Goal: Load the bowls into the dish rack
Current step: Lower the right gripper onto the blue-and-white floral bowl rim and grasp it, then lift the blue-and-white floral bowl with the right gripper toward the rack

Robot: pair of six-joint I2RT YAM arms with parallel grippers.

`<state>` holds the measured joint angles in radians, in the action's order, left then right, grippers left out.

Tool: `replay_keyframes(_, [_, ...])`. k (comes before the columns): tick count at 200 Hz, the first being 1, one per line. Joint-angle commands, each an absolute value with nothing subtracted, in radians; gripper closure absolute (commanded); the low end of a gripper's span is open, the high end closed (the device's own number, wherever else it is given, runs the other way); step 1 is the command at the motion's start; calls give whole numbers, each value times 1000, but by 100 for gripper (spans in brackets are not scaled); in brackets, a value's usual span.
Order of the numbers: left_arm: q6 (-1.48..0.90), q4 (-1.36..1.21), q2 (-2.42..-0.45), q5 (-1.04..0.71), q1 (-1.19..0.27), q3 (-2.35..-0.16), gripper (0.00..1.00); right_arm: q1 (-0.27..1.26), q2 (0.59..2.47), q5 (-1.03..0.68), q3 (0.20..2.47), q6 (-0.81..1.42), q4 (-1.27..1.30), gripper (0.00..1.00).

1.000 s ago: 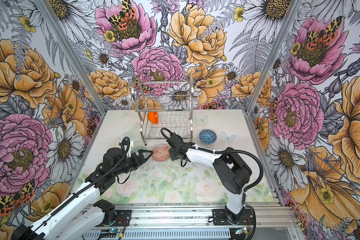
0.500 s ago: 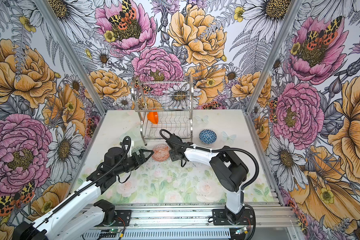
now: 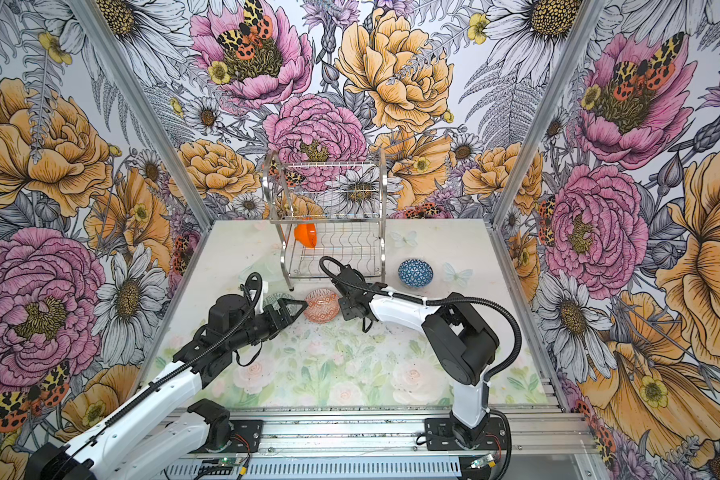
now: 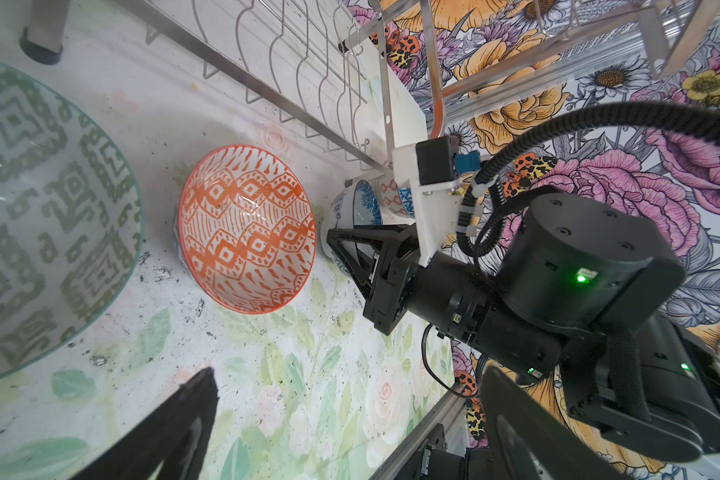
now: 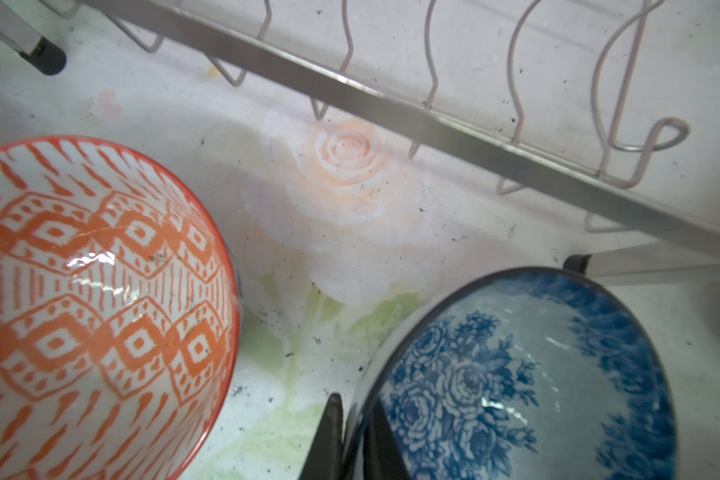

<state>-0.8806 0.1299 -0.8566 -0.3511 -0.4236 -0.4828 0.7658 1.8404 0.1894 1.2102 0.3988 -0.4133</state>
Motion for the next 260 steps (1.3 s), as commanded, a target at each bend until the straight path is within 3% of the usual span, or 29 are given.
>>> replay_keyframes(1, [-859,128,-844,-333,-429,-489,2,769,1767,165,1200,413,-405,98])
replay_keyframes(140, [-812,203,-861,-333,-397,-591,1,763,1512,-102,1142,452,-239,100])
replay_keyframes(206, [-790,238,-913,-377,-339,-674,1,673,1494,-309,989,598,260,100])
replay_keyframes(260, [-788,242,-916,-387,-323,-666,1,647,1602,-369,997,618,467,100])
